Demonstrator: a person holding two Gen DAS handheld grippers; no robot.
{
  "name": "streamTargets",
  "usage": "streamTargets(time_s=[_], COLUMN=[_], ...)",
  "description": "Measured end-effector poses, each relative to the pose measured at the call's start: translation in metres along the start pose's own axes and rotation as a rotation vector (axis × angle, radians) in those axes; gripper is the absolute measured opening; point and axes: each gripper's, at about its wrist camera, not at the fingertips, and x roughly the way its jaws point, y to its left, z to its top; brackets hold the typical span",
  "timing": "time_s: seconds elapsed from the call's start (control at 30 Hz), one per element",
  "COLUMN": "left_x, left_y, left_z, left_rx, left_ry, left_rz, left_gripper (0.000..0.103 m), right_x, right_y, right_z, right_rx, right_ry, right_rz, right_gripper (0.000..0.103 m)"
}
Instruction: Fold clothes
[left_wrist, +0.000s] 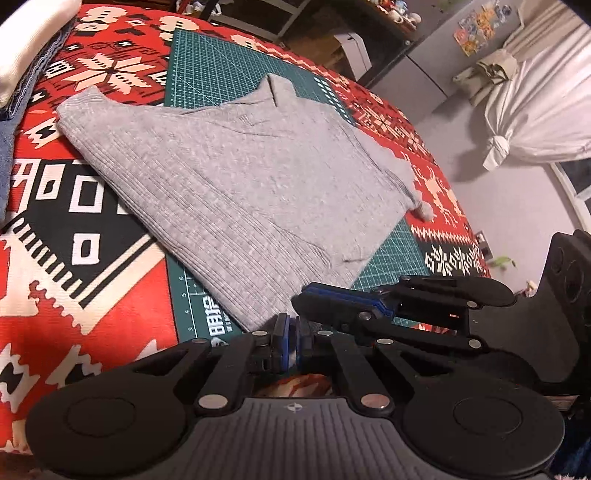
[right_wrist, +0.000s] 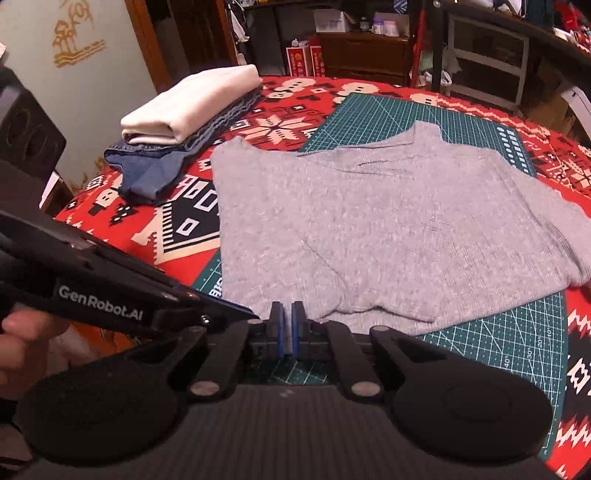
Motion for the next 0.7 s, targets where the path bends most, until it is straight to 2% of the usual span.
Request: streamTargets(time_s=[0.2, 0.3, 0.37, 0.47, 0.6, 0.7], left_x=[0.001, -0.007, -0.015, -0.019, -0.014, -0.008], left_y=[-0.008, -0.009, -0.008, -0.002, 0.004, 0.004], left_z=[-0.007, -0.007, -0.004, 0.005, 0.016, 0.022], left_rx=[0.058, 0.059, 0.048, 0.009, -0.043, -0.051], left_ry=[0.037, 0.009, -0.032, -0.064, -0.072, -0.06], left_rz=[-0.003, -0.027, -0.043, -0.022, 0.018, 0.028], left_gripper=[0.002, 0.002, 0.002, 0.003, 0.003, 0.003], right_x=[-0.011, -0.021, -0.021, -0.012, 0.0, -0.003], right_y=[-0.009, -0.015, -0.02, -0.03, -0.045, -0.048], right_z=[-0.009, -0.004, 0.002, 0.01, 0.011, 0.005], right_rx=[0.018, 0.051, 0.073, 0.105, 0.156, 0.144], right_ry=[0.025, -0.031, -0.051, -0.06, -0.051, -0.054], right_rz=[-0.006, -0.022, -0.041, -0.088, -0.127, -0.133], right_gripper=[0.004, 0.004, 0.004, 0.004, 0.004, 0.004])
